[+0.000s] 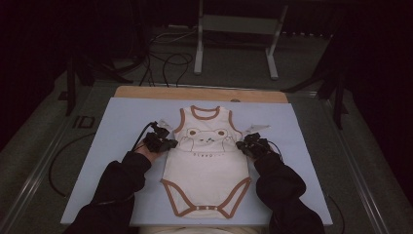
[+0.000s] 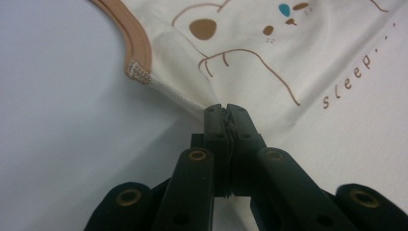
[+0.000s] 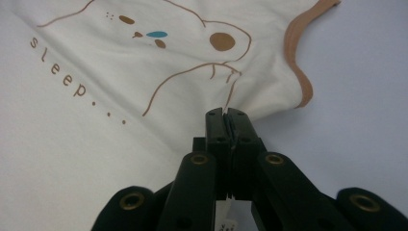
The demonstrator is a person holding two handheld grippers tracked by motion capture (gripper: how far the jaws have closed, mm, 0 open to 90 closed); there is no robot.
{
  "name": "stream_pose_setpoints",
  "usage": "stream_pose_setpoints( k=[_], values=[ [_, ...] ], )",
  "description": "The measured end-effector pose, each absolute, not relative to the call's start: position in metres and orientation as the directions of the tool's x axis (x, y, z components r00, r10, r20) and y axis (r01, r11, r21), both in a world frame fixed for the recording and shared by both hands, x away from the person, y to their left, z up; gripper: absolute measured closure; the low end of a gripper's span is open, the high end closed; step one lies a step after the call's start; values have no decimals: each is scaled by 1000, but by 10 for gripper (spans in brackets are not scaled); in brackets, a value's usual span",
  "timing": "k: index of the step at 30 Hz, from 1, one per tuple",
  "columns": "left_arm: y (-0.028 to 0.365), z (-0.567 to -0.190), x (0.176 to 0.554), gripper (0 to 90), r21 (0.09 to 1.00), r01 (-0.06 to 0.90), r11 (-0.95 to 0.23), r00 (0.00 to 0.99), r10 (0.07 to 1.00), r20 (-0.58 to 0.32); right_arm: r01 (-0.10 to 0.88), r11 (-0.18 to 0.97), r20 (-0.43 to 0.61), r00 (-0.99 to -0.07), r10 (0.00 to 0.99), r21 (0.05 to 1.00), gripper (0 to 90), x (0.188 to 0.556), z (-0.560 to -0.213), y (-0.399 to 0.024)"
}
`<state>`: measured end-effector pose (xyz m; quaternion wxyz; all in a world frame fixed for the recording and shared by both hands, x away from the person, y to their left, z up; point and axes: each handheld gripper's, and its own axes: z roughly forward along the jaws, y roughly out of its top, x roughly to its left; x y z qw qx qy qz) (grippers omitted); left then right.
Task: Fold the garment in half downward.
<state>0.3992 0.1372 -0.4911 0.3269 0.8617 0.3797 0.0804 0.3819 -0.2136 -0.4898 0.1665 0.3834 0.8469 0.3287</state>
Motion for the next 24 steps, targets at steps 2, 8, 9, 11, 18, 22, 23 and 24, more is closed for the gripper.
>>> stream_pose_setpoints(
  k=[2,8,9,11,18,22,23,24],
  values=[
    [139,-488,398,894,635,604,-481,696,707,-126,541,486,-27,-649,760,686,893,381,-489,-214],
    [138,-474,388,895,653,566,-503,714,696,-83,524,481,-26,-657,753,703,894,375,-478,-217],
    [138,-472,386,895,657,559,-507,719,690,-79,519,485,-30,-660,750,704,893,374,-477,-217],
    [138,-469,385,895,657,555,-510,720,691,-71,514,485,-33,-662,749,707,893,372,-475,-217],
    [142,-459,368,895,657,538,-529,739,670,-66,478,493,-51,-678,733,727,893,354,-460,-218],
    [142,-453,356,895,661,515,-546,756,653,-50,465,502,-58,-689,723,729,893,343,-455,-218],
    [142,-451,352,895,661,510,-551,762,646,-49,465,499,-57,-688,723,731,893,340,-454,-218],
    [142,-450,350,895,662,504,-555,765,642,-45,457,502,-61,-692,720,734,893,336,-452,-218]
  ],
)
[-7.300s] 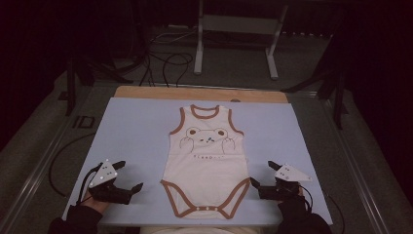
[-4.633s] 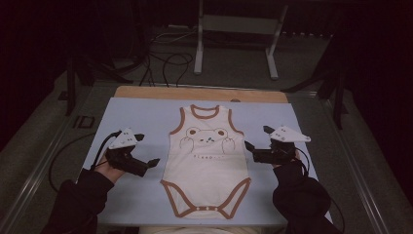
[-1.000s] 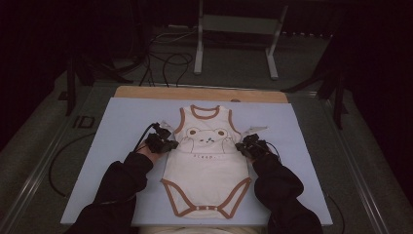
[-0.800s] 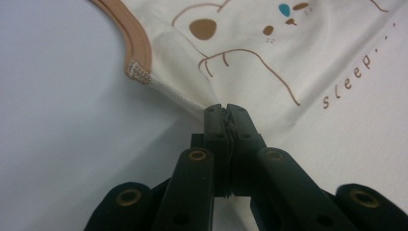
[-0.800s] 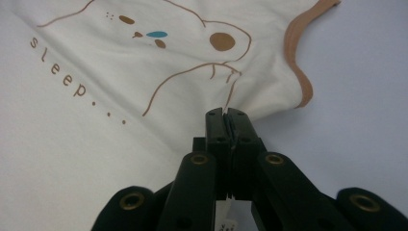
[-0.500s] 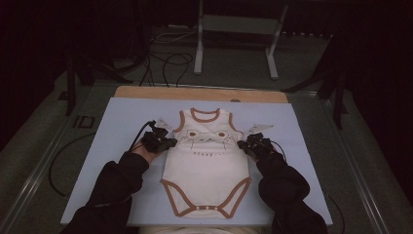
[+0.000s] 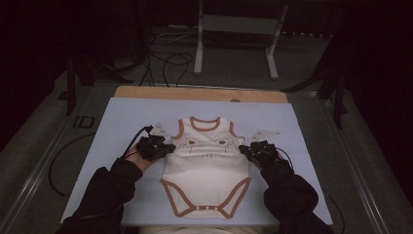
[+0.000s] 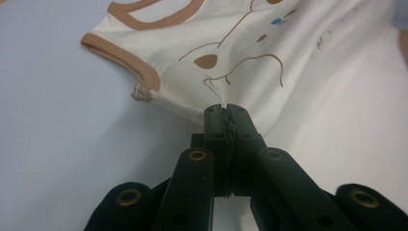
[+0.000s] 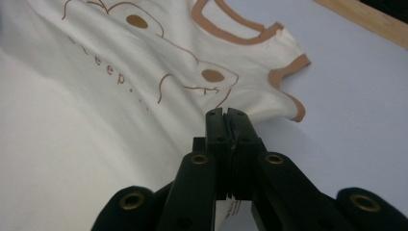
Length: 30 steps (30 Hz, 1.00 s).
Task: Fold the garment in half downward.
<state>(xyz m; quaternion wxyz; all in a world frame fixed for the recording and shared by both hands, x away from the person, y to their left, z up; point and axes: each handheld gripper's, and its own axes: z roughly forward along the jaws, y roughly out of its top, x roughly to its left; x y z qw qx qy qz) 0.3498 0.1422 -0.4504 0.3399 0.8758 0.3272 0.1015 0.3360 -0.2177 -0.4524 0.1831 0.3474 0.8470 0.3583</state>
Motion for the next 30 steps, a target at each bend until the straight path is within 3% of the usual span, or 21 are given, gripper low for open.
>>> stream_pose_setpoints(
  k=[19,30],
  values=[
    [144,-442,290,895,662,432,-613,820,573,-5,440,520,-50,-727,685,732,892,276,-451,-225],
    [144,-455,258,894,651,435,-622,828,560,-19,451,533,-32,-741,671,716,893,243,-461,-225]
  ],
)
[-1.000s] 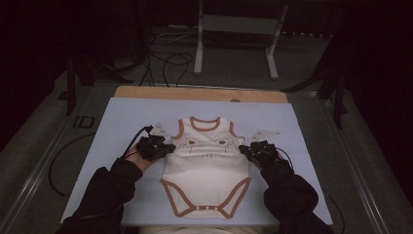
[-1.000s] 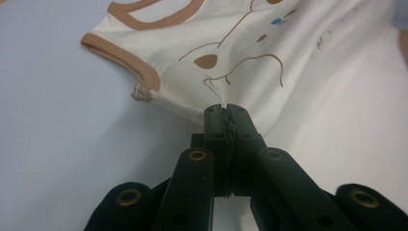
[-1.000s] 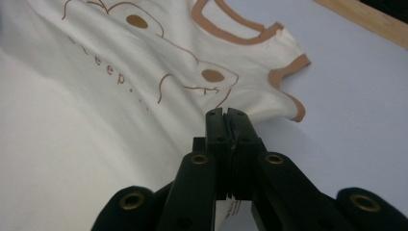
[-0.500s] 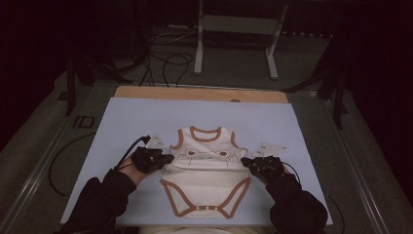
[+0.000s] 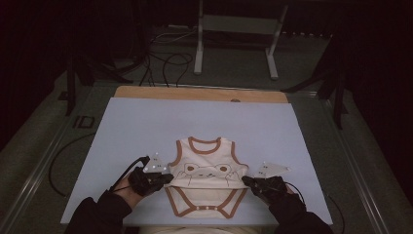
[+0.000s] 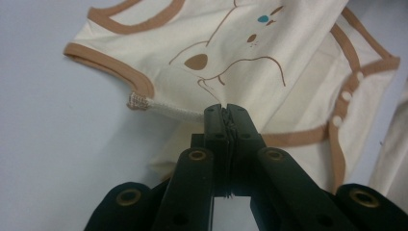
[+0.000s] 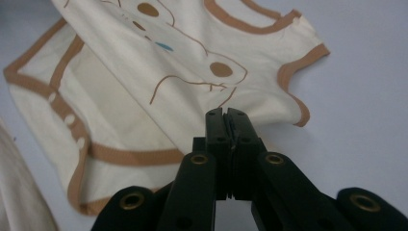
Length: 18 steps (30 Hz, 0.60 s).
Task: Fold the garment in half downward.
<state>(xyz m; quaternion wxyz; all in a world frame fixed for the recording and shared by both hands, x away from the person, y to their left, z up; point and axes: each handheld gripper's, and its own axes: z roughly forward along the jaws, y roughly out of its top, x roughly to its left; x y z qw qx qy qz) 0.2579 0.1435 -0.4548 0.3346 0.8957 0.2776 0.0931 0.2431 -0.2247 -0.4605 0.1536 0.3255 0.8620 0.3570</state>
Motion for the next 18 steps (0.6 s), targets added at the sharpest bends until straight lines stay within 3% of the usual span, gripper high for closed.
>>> stream_pose_setpoints(
  k=[18],
  values=[
    [138,-486,224,894,626,453,-635,832,554,-39,517,517,33,-728,684,682,892,224,-485,-230]
  ],
)
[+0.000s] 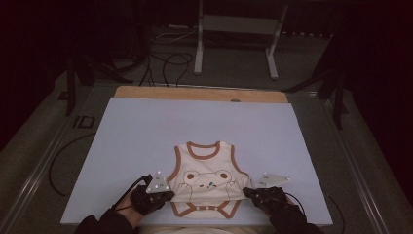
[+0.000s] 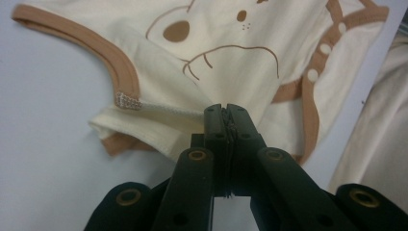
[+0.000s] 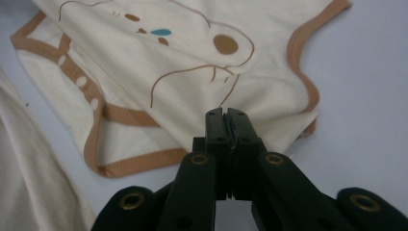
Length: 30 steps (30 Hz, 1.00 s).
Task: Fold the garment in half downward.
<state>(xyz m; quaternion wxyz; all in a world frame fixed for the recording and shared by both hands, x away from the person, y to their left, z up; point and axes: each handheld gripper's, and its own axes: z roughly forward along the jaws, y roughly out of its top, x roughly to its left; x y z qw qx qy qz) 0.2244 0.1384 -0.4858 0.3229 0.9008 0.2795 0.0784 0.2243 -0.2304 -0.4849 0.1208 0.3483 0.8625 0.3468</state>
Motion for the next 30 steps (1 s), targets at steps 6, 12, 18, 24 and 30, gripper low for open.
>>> stream_pose_setpoints(
  k=[6,12,18,24,30],
  values=[
    [139,-490,220,893,633,455,-626,830,556,-47,520,528,28,-730,683,671,892,220,-491,-230],
    [140,-497,220,893,630,462,-624,829,557,-57,538,516,51,-724,688,667,891,218,-497,-233],
    [138,-503,219,892,620,450,-642,839,541,-49,542,523,53,-726,686,658,889,218,-502,-234],
    [140,-509,221,891,626,455,-633,841,536,-70,550,536,52,-728,684,641,885,219,-510,-233],
    [140,-509,221,886,627,436,-646,850,525,-51,531,543,40,-738,674,650,882,218,-512,-234]
  ],
)
